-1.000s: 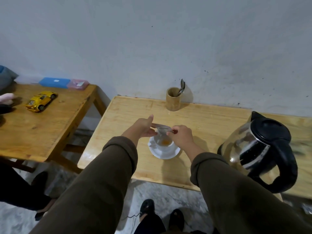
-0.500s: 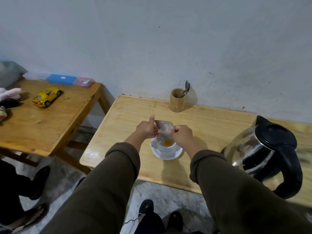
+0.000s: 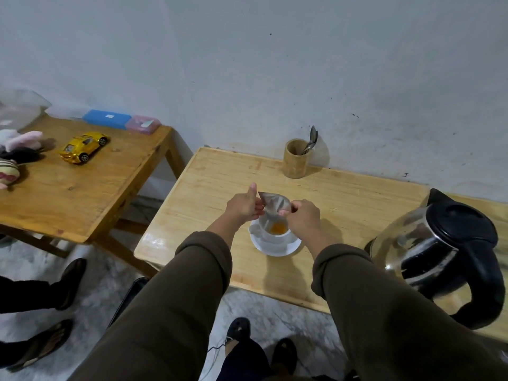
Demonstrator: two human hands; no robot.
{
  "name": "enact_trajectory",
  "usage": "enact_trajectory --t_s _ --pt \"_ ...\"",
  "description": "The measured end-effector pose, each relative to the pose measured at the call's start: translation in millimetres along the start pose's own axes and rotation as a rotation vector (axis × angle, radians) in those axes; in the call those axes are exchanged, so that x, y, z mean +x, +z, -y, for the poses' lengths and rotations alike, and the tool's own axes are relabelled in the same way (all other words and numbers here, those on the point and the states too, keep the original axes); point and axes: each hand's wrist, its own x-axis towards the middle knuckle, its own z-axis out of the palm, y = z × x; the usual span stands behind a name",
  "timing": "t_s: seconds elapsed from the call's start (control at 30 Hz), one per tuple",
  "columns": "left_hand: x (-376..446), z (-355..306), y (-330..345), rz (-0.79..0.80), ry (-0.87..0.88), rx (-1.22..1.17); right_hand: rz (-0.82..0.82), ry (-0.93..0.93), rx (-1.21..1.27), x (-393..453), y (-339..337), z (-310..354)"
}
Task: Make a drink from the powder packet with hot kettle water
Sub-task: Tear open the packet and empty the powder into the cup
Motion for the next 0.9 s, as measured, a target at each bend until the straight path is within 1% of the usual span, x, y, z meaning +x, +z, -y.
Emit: enact_trajectory --t_s 0.13,0.3,0.37,0.47,0.63,0.9 --pt "-2 3 -1 -0.011 0.041 -0.010 -0.001 0.046 0.074 2 3 0" --pt "-2 9 -2 -0.018 0.102 0.019 0.027 0.039 0.109 -1 -1 3" --pt "0 12 -2 -0.023 0.121 0.043 0.033 0.021 0.096 -2 -3 6" --pt "-1 13 -1 -0.019 0.153 0.106 0.040 -0.033 0.007 -1 -3 9" --pt "-5 15 0 -0.025 0.138 0.112 0.055 -0.075 -0.137 4 -8 18" --pt "-6 23 0 -0.092 0.078 0.172 0.128 -0.088 -0.139 5 -10 32"
